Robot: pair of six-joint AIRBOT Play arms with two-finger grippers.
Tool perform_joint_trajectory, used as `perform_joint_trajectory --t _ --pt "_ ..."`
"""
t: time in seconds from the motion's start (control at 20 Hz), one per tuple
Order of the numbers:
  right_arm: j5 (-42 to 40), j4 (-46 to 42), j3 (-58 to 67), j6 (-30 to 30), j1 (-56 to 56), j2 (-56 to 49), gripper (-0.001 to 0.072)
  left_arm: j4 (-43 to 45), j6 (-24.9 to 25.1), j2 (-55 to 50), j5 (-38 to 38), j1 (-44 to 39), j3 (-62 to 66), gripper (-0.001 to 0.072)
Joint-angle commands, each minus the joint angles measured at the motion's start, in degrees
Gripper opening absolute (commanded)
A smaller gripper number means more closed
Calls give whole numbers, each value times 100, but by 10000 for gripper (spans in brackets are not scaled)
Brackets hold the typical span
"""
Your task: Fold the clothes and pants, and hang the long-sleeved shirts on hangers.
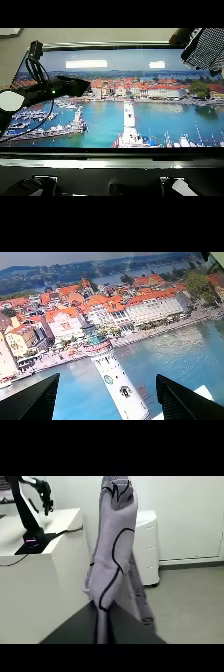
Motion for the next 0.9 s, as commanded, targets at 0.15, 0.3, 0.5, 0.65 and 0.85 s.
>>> perform_joint_trajectory --t 0.15,0.3,0.5,0.65,0.85 --pt "181 855 -2 -461 -212 820 495 -4 -39 11 -7 2 -2 708" --pt "-811 1921 -4 -455 -212 1652 494 -2 -310 9 -2 7 -2 709" --pt "-1427 6494 -4 -2295 -212 1611 485 0 -317 9 -7 13 -2 706" --pt "26 9407 -4 -4127 22 911 484 0 -752 13 -9 15 -2 706" --pt "2002 7554 -343 -4107 1947 116 483 140 -957 160 -518 15 -2 706"
